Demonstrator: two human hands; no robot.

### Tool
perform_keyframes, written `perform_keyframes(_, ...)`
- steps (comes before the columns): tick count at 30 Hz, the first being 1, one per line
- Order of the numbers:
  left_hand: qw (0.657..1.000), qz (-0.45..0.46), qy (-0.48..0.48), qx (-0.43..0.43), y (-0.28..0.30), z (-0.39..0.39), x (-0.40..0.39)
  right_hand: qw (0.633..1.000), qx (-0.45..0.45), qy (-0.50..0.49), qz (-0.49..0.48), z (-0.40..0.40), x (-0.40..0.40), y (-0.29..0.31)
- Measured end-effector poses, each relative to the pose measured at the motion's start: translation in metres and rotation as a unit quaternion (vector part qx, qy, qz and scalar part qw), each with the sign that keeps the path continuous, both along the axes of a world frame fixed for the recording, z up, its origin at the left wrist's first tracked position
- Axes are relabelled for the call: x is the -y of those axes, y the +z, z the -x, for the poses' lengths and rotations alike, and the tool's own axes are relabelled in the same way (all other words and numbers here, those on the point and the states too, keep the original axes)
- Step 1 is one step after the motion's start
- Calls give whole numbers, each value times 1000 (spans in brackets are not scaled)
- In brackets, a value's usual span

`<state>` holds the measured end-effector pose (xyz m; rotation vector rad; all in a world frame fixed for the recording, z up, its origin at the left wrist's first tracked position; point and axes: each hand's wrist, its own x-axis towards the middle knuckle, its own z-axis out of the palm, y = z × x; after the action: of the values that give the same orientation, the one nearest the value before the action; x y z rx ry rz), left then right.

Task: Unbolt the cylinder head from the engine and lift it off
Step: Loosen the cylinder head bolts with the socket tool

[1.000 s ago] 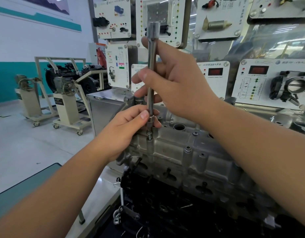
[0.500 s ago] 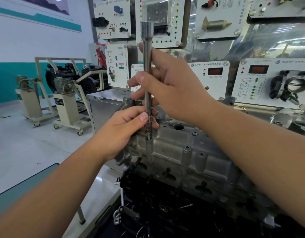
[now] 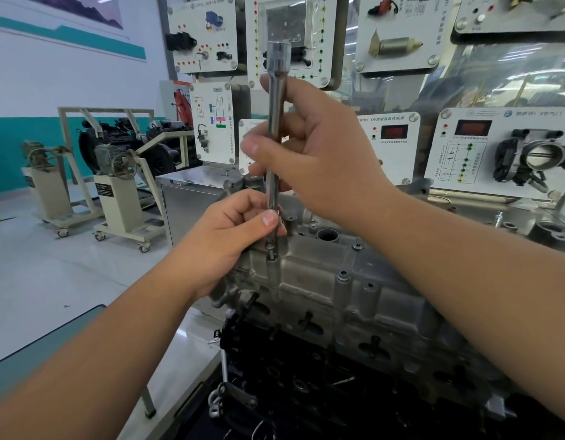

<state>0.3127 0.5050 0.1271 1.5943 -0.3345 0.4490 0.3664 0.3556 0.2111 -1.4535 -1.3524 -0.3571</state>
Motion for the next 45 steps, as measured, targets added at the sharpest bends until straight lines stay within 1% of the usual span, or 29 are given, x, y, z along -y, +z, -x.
perform_keyframes(2, 1000, 5, 9, 9, -1, -1, 1, 1000, 2, -8, -1, -1, 0, 0)
perform_keyframes(7, 1000, 0, -11, -7, -3, 2, -2, 997, 5, 14, 76, -1, 1, 3)
perform_keyframes(9, 1000, -4, -14, -8, -2, 3, -3, 998, 6, 11, 69, 1, 1, 1)
perform_keyframes(12, 1000, -2, -8, 7, -1, 1, -2, 1000, 6, -27, 14, -1, 0, -1)
perform_keyframes(14, 1000, -6, 1, 15, -1, 0, 0, 999, 5, -34, -3, -2, 0, 1)
perform_keyframes(18, 1000, -3, -4, -9, -2, 2, -1, 1000, -8, 5, 18, -1, 0, 2)
perform_keyframes(21, 1000, -5, -15, -19, 0, 3, -3, 1000, -6, 5, 21, 0, -1, 0)
perform_keyframes(25, 1000, -7, -6, -3, 0, 0, -2, 1000, 2, -10, 15, 2, 1, 1)
perform_keyframes(30, 999, -12, -22, -26, 1, 3, -5, 997, -4, -1, 74, 3, 2, 5)
perform_keyframes(33, 999, -13, -24, -24, 2, 2, -5, 998, -9, -4, 60, 3, 2, 4)
perform_keyframes(37, 1000, 1, -14, -4, -1, 0, -4, 999, 8, -15, 27, 3, 2, 3)
perform_keyframes(42, 1000, -7, -23, -20, -1, 0, -6, 998, 9, -9, 58, 6, 1, 2)
perform_keyframes(45, 1000, 5, -27, -6, -3, 1, -7, 998, 17, -16, 59, 5, 0, 0)
